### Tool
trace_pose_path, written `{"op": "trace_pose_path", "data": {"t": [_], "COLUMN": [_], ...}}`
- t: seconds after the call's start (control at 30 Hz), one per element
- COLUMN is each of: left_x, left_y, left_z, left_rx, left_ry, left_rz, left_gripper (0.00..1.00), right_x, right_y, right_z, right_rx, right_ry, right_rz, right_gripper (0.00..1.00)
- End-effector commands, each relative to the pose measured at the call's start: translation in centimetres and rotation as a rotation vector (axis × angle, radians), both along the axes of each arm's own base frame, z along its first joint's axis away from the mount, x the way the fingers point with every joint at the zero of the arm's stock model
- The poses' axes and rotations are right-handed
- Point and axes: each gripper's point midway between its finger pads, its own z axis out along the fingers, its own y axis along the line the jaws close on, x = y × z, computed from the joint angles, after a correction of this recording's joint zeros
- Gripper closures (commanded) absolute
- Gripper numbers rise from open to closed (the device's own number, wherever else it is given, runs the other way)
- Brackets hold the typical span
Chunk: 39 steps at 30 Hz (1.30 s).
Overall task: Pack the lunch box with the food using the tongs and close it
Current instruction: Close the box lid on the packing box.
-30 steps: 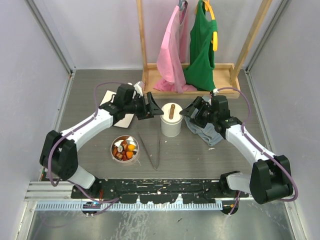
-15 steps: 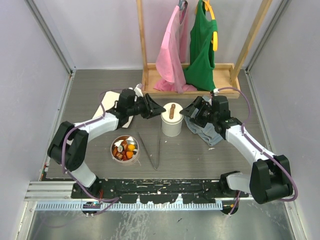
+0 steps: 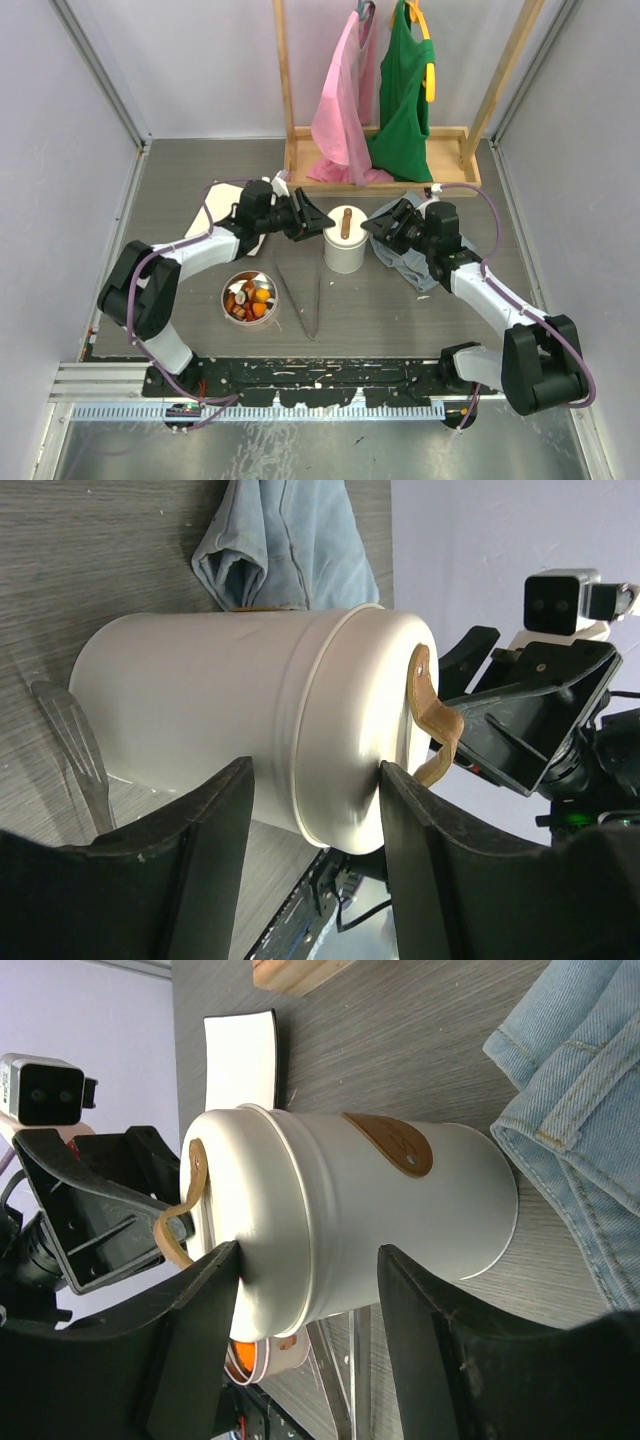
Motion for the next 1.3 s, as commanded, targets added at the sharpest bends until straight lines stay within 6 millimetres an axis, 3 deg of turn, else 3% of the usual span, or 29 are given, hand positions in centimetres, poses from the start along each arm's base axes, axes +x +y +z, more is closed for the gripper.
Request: {"op": "trace_pose_path", "data": {"t": [0.0,0.1,0.17,0.37,0.47,0.57,0.7,0.97,1.13,1.27], "left_x": [-2.3,-1.9,-1.8,-0.3,0.6,1.4,2.3,2.9,2.9,2.7], "left_y": [-1.7,-1.8,-1.8,-1.1,-1.1,-1.0,-1.0,-1.4,-2.1,-2.4], "left_z": [1.0,1.3,1.7,4.3,5.6,6.2,5.7,2.1,0.7,-0.5], "left_rx": [0.041,0.064,0.078,0.081,0.067,0.064,0.08,0.124,0.121,0.119], "left_ry": [0.0,0.002,-0.004,-0.074,-0.096,-0.107,-0.094,-0.024,0.009,0.038], "left_rz": [-0.139,-0.146,-0.151,-0.109,-0.106,-0.092,-0.089,-0.135,-0.183,-0.213], "left_gripper": [0.46,0.43,0.43,0.4,0.39,0.39,0.38,0.38,0.4,0.41], "right_x": [-2.5,-2.5,-2.3,-0.2,0.7,1.6,3.0,4.5,3.6,1.9], "right_y": [-2.1,-1.9,-1.6,-1.4,-0.8,-0.1,0.3,0.1,0.1,0.9], "right_z": [-7.3,-8.0,-7.3,-1.0,0.8,1.4,0.5,-0.1,-2.5,-4.0], "right_rx": [-0.124,-0.115,-0.105,-0.125,-0.13,-0.127,-0.127,0.005,0.088,0.157], "right_ry": [0.227,0.256,0.245,0.077,0.04,0.036,0.061,0.053,0.124,0.159], "right_rz": [-0.067,-0.054,-0.04,-0.013,0.033,0.074,0.094,0.114,0.122,0.163], "right_gripper": [0.4,0.39,0.34,0.23,0.22,0.2,0.19,0.2,0.34,0.51]}}
